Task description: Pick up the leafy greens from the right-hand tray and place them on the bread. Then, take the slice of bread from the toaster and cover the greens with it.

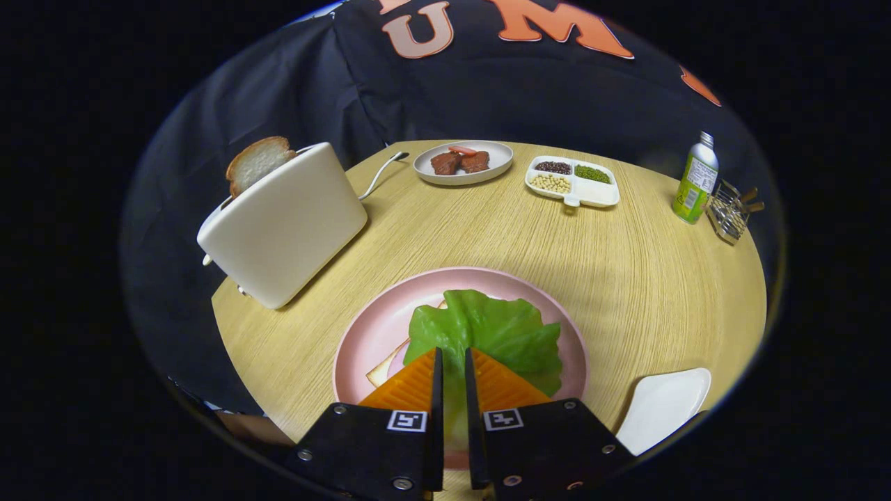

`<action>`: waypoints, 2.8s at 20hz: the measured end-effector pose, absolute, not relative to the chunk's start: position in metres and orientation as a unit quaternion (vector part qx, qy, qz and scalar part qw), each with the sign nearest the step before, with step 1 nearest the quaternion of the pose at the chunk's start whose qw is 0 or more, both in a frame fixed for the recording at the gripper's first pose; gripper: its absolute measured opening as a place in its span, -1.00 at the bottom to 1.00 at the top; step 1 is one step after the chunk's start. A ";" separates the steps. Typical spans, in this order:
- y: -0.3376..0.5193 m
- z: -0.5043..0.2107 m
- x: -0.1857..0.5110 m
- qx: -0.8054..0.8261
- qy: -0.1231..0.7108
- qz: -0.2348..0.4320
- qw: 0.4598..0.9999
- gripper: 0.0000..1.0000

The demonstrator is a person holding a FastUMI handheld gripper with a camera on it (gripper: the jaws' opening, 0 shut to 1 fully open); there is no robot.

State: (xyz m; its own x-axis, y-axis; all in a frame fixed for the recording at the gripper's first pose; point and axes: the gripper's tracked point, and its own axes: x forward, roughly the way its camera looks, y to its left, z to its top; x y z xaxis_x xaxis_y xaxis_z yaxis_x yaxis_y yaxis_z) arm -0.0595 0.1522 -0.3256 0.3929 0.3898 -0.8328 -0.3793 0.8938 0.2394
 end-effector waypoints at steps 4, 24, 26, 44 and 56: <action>0.153 -0.319 -0.055 0.017 0.495 0.226 0.839 -0.66; 0.216 -0.184 0.002 0.031 0.427 0.260 0.866 0.55; 0.233 -0.163 0.006 0.029 0.418 0.274 0.865 0.57; 0.366 -0.102 0.038 -0.035 0.425 0.348 0.835 0.72; 0.405 -0.161 0.043 -0.036 0.534 0.316 0.783 0.66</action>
